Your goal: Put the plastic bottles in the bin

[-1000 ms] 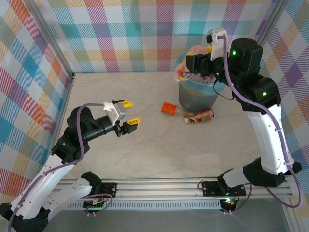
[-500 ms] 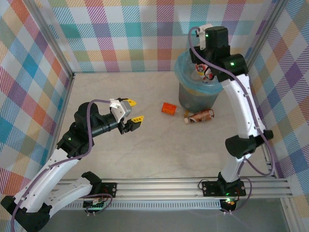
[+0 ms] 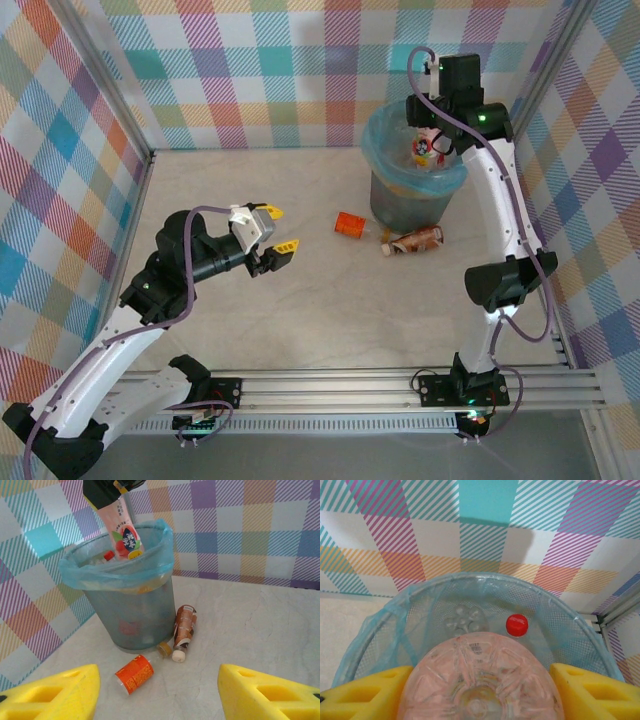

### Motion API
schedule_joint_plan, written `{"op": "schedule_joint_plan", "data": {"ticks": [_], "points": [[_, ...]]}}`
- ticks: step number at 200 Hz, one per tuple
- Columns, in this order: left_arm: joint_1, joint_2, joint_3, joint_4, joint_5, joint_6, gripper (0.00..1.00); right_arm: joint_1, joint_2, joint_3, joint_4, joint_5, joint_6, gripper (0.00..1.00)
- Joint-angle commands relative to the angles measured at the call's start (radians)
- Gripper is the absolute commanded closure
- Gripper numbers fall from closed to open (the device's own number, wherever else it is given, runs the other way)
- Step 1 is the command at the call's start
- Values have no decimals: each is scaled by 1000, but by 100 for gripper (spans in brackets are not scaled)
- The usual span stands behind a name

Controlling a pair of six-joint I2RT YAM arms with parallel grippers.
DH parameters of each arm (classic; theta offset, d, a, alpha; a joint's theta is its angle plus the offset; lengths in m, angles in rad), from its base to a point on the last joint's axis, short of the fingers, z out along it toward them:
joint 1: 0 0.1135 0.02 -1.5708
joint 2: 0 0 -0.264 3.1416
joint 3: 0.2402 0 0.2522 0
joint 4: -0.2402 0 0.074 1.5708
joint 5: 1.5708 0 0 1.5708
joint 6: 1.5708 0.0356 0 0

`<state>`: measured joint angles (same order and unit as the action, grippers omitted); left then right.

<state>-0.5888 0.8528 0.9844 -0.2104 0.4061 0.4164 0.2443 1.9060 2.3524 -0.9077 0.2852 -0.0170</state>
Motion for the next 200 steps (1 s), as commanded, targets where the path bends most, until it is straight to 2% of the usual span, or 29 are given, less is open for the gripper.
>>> {"op": "schedule_joint_plan", "data": {"ticks": [1, 59, 70, 96, 123, 156, 200], "points": [[-4, 2, -8, 6, 8, 15, 37, -7, 87, -54, -140, -45, 49, 40], [-5, -1, -10, 15, 5, 14, 37, -5, 10, -4, -84, 49, 50, 43], [-5, 0, -11, 17, 5, 15, 37, -12, -5, -18, -73, 24, 56, 40], [-5, -2, -13, 16, 2, 14, 37, 5, -29, -64, -44, 70, 42, 41], [-5, -6, -15, 16, 2, 15, 37, 10, -155, -283, 136, 91, 16, 40], [-5, -13, -26, 19, -1, 12, 37, 5, -269, -543, 263, 5, 28, 39], [-5, -18, -23, 15, 8, 7, 37, -51, -278, -709, 315, -133, 113, 37]]}}
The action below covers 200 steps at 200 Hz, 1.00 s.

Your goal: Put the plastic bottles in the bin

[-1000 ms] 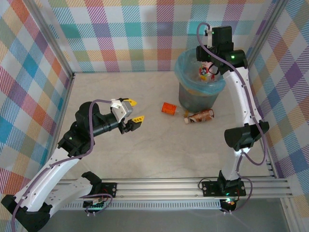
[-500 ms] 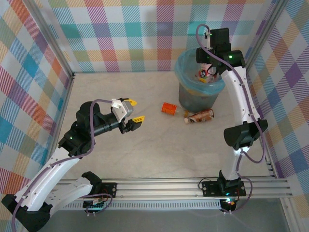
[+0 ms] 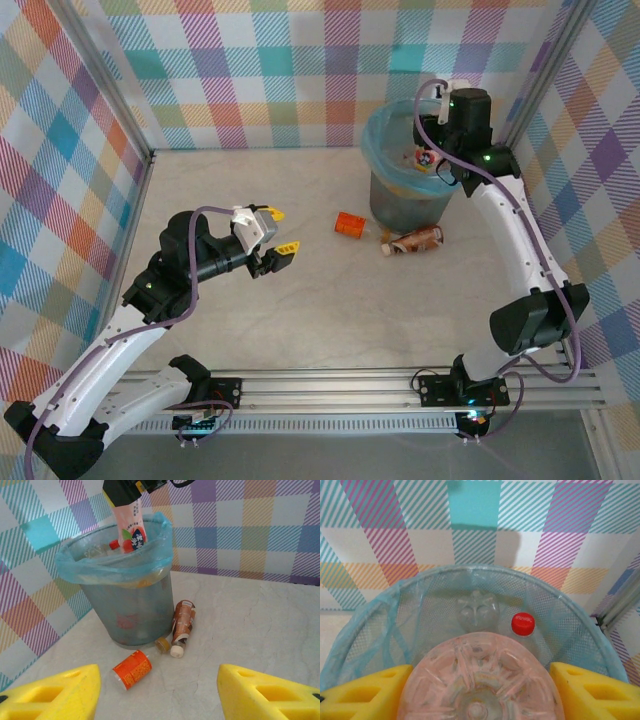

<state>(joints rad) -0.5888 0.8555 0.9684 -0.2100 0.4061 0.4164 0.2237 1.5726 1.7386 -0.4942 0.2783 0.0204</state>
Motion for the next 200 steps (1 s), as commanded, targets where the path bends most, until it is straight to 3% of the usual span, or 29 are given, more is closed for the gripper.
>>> {"op": "schedule_joint_plan", "data": {"ticks": [1, 39, 85, 137, 200], "points": [[-5, -22, -8, 15, 8, 6, 37, -32, 58, -96, -97, -129, 78, 37], [-5, -32, -8, 11, 4, 4, 38, -44, 82, -26, -85, -200, 123, 40], [-4, -45, -11, 20, 5, -2, 38, -39, 25, 52, -63, -142, 134, 43], [-5, -44, -11, 29, 15, -9, 38, 37, -113, 16, 37, 14, 51, 44], [-5, -60, -20, 29, 19, -22, 38, 59, -57, 130, 13, 245, -189, 43]]}}
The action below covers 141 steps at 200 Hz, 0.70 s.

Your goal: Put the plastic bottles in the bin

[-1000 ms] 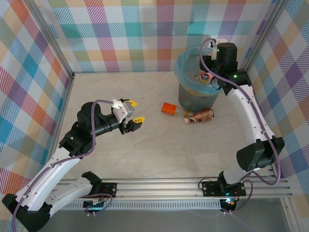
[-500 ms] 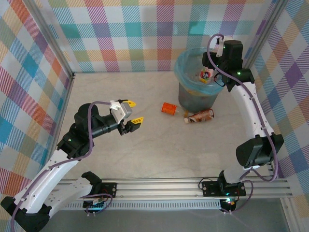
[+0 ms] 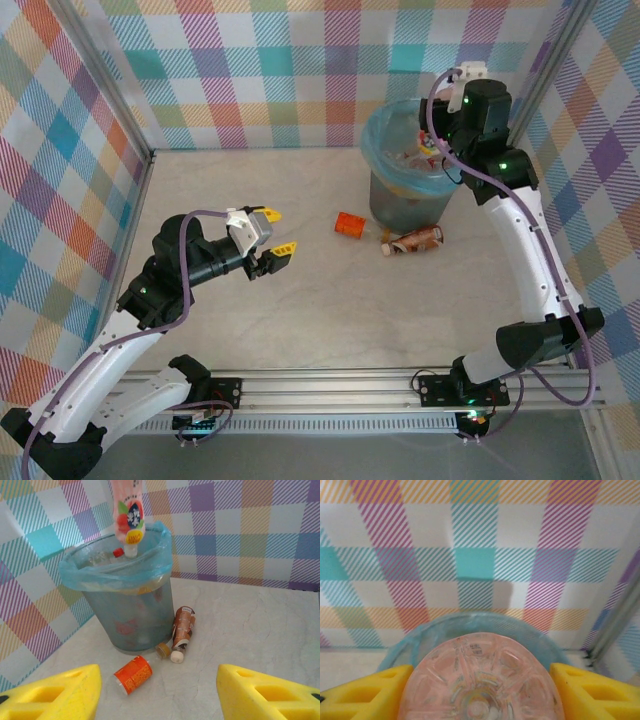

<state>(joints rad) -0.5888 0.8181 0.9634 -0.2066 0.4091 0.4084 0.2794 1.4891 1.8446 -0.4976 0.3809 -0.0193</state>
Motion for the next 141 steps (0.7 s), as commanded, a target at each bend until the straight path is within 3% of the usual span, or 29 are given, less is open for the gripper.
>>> {"op": "schedule_joint_plan", "data": {"ticks": [1, 24, 141], "points": [[-5, -23, -15, 26, 16, -14, 38, 3, 28, 22, 17, 147, -154, 43], [-5, -24, -18, 27, 17, -18, 38, 4, 36, -24, 31, 182, -201, 42], [-5, -7, -22, 32, 27, -35, 38, -14, 193, -193, 3, 179, -87, 37]]}}
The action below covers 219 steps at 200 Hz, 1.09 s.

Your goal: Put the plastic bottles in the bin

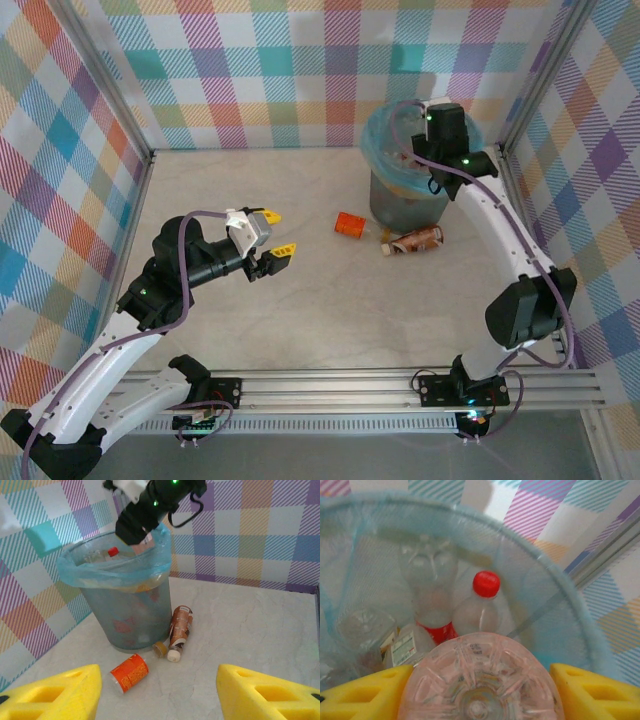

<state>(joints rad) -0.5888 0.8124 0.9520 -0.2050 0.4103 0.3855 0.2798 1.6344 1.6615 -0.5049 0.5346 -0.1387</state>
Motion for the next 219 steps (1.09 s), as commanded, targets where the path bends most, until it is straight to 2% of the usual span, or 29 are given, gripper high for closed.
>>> {"op": "schedule_joint_plan", "data": {"ticks": [1, 40, 89, 130, 162, 219], "points": [[-5, -1, -11, 30, 25, -12, 38, -15, 50, -9, 9, 24, 33, 37], [-5, -1, -11, 30, 28, -14, 38, -58, 136, 0, -11, -36, 129, 36], [-5, 11, -11, 32, 30, -19, 38, -92, 199, 23, -71, -108, 205, 29], [-5, 12, -10, 30, 30, -19, 38, -96, 150, 36, -98, -148, 247, 20], [-5, 20, -8, 32, 32, -21, 38, -95, 89, 77, -128, -188, 270, 9], [-5, 25, -8, 36, 35, -25, 38, -92, 37, 172, -154, -250, 292, 6]]}}
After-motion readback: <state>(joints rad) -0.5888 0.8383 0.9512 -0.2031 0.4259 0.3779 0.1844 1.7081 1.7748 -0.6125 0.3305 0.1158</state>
